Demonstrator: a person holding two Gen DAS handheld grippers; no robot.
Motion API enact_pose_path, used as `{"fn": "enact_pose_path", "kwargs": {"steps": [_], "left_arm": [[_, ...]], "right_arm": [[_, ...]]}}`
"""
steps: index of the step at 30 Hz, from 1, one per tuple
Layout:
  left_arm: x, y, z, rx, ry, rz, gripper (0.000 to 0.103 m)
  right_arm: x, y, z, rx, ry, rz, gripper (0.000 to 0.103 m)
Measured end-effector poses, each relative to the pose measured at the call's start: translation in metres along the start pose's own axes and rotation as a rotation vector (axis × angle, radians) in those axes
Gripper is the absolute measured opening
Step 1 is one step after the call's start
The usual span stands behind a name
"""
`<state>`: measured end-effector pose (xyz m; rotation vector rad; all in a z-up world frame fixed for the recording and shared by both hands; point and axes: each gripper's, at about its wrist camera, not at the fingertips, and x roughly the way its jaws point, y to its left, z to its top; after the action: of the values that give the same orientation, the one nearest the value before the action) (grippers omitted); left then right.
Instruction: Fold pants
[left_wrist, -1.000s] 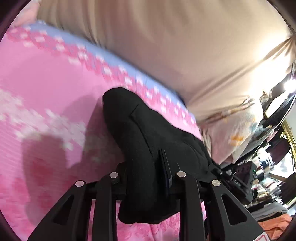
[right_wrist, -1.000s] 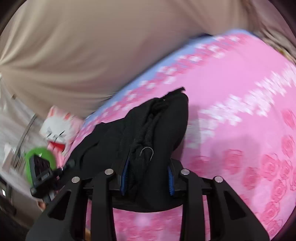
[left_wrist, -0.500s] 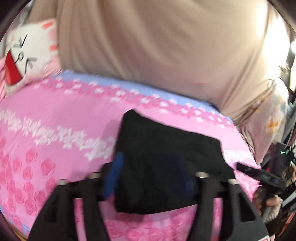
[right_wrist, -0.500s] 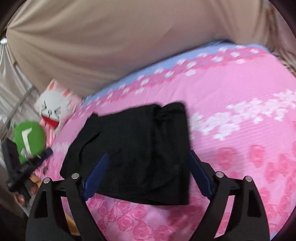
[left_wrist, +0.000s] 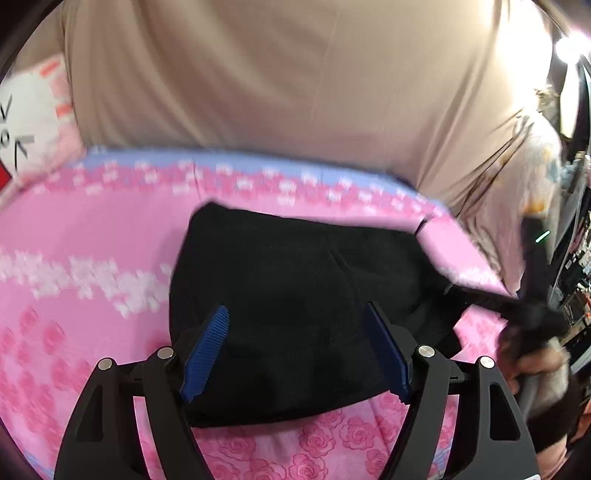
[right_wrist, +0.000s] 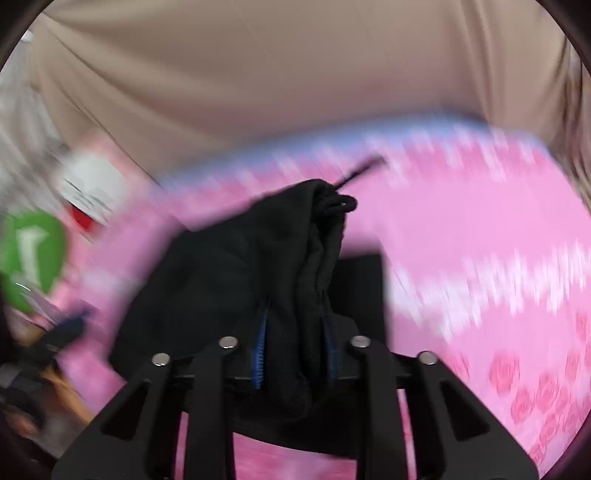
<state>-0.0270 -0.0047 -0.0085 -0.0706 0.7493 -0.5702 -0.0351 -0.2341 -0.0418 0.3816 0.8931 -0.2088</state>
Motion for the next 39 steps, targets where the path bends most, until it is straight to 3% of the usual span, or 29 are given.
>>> {"fn": "enact_pose_path", "kwargs": {"steps": [2, 5, 9, 10, 12, 13, 14, 16, 19, 21, 23, 26, 29, 34, 36, 38, 39], "left_arm": [[0.014, 0.007, -0.006, -0.028, 0.039, 0.012, 0.072], [0.019, 0.011, -0.009, -0.031, 0.057, 0.013, 0.073], [0.022, 0.007, -0.011, -0.011, 0.053, 0.035, 0.073], [0.023, 0.006, -0.012, -0.007, 0.057, 0.042, 0.073], [0.026, 0.003, -0.014, 0.014, 0.066, 0.066, 0.074], [0.027, 0.002, -0.014, 0.021, 0.067, 0.071, 0.074], [0.028, 0.000, -0.015, 0.028, 0.068, 0.074, 0.074], [0.031, 0.000, -0.014, 0.037, 0.077, 0.095, 0.075], [0.032, 0.000, -0.013, 0.036, 0.082, 0.099, 0.076], [0.032, 0.001, -0.013, 0.034, 0.082, 0.101, 0.077], [0.033, 0.000, -0.013, 0.036, 0.081, 0.102, 0.077], [0.032, -0.003, -0.014, 0.045, 0.085, 0.121, 0.078], [0.032, -0.004, -0.014, 0.051, 0.086, 0.130, 0.078], [0.031, -0.003, -0.013, 0.037, 0.086, 0.121, 0.079], [0.021, 0.001, -0.014, 0.012, 0.068, 0.080, 0.079], [0.009, 0.007, -0.016, -0.014, 0.048, 0.048, 0.084], [0.001, 0.012, -0.017, -0.030, 0.036, 0.045, 0.084]], "right_arm": [[-0.014, -0.007, -0.005, 0.067, -0.048, 0.057, 0.029], [-0.057, 0.012, 0.011, 0.036, -0.171, 0.116, 0.028], [-0.057, 0.046, 0.030, -0.051, -0.159, 0.258, 0.027], [-0.046, 0.051, 0.029, -0.066, -0.141, 0.241, 0.027], [0.005, 0.053, 0.031, -0.105, -0.041, 0.124, 0.027], [0.037, 0.046, 0.030, -0.085, 0.030, 0.102, 0.027], [0.040, 0.041, 0.031, -0.041, 0.016, 0.130, 0.026], [0.023, 0.039, 0.036, 0.024, 0.008, 0.162, 0.026], [-0.017, 0.050, 0.040, -0.012, -0.074, 0.256, 0.026], [-0.011, 0.057, 0.035, -0.069, -0.058, 0.189, 0.026], [0.021, 0.050, 0.030, -0.095, 0.022, 0.079, 0.028], [0.011, 0.039, 0.025, -0.009, 0.001, 0.137, 0.028], [-0.022, 0.043, 0.015, -0.046, -0.062, 0.183, 0.029], [-0.032, 0.029, -0.015, -0.083, -0.066, 0.033, 0.028], [-0.044, 0.014, -0.023, -0.041, -0.091, 0.056, 0.035], [-0.053, 0.003, -0.027, -0.003, -0.106, 0.070, 0.056], [-0.054, 0.000, -0.028, 0.005, -0.107, 0.075, 0.058]]}}
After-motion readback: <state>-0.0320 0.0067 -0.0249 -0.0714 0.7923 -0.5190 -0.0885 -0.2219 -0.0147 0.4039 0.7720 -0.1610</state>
